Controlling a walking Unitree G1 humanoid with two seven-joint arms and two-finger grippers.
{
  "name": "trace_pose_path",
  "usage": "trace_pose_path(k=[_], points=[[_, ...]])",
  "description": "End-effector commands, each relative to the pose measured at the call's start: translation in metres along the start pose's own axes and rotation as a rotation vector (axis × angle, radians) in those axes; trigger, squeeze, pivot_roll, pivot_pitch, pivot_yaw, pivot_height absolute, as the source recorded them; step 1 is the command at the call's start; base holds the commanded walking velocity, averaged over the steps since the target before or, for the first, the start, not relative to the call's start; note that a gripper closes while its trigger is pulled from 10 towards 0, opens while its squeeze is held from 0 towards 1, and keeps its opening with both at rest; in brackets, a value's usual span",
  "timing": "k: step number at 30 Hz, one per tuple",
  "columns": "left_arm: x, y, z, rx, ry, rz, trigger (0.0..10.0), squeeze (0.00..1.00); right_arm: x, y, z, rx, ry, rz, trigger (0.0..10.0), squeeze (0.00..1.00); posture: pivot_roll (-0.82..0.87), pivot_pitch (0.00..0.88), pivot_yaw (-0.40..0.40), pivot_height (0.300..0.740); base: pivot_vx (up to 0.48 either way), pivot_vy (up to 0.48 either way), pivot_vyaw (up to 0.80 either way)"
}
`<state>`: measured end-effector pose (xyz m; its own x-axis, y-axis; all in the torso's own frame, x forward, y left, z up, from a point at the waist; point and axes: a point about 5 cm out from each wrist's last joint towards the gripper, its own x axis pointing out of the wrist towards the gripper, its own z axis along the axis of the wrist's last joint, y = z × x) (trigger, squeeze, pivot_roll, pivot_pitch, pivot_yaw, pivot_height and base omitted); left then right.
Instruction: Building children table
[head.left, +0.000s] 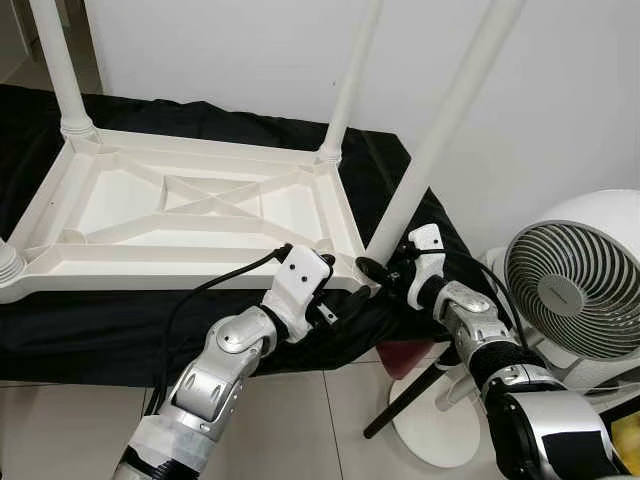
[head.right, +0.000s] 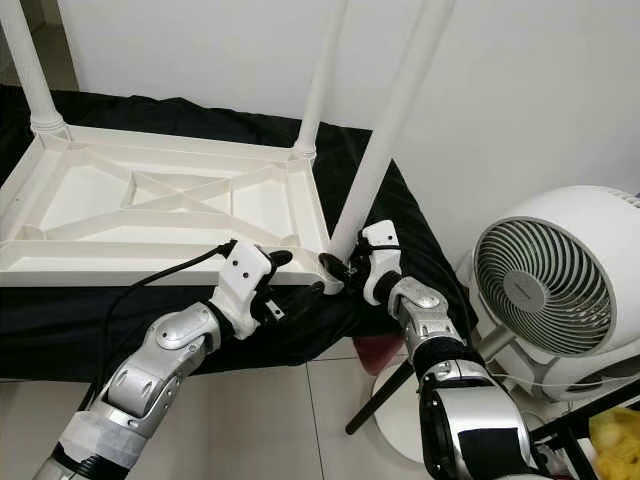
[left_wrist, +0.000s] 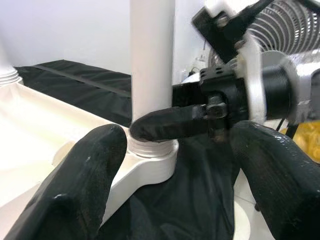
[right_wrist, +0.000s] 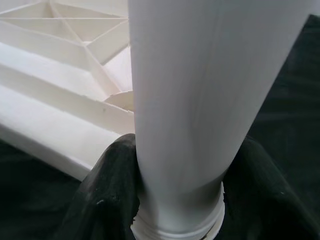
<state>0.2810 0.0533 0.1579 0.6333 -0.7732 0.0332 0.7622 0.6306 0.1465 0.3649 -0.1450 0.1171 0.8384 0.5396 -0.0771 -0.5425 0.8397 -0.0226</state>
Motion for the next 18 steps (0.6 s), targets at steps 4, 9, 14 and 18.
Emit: trace_pose_path(k=[4,9,14,18], points=[[0.002,-0.009,0.000,-0.020,-0.005,-0.055,10.0,0.00,-0.004,0.001,-0.018,0.038,0.071,-0.115,10.0,0.00,-0.02,0.000,-0.174,0.740,0.000,0.000,0.00],[0.000,-0.010,0.000,-0.026,-0.003,-0.052,10.0,0.00,0.002,0.010,-0.014,0.092,0.033,-0.253,10.0,0.00,-0.01,0.000,-0.182,0.740,0.000,0.000,0.00],[-0.003,-0.009,-0.003,-0.025,0.008,-0.039,10.0,0.00,0.001,0.030,-0.019,0.169,0.042,-0.532,10.0,0.00,-0.01,0.000,-0.187,0.740,0.000,0.000,0.00],[-0.003,-0.008,-0.003,-0.024,0.010,-0.036,10.0,0.00,0.002,0.049,-0.017,0.226,0.024,-0.597,10.0,0.00,-0.01,0.000,-0.188,0.740,0.000,0.000,0.00]])
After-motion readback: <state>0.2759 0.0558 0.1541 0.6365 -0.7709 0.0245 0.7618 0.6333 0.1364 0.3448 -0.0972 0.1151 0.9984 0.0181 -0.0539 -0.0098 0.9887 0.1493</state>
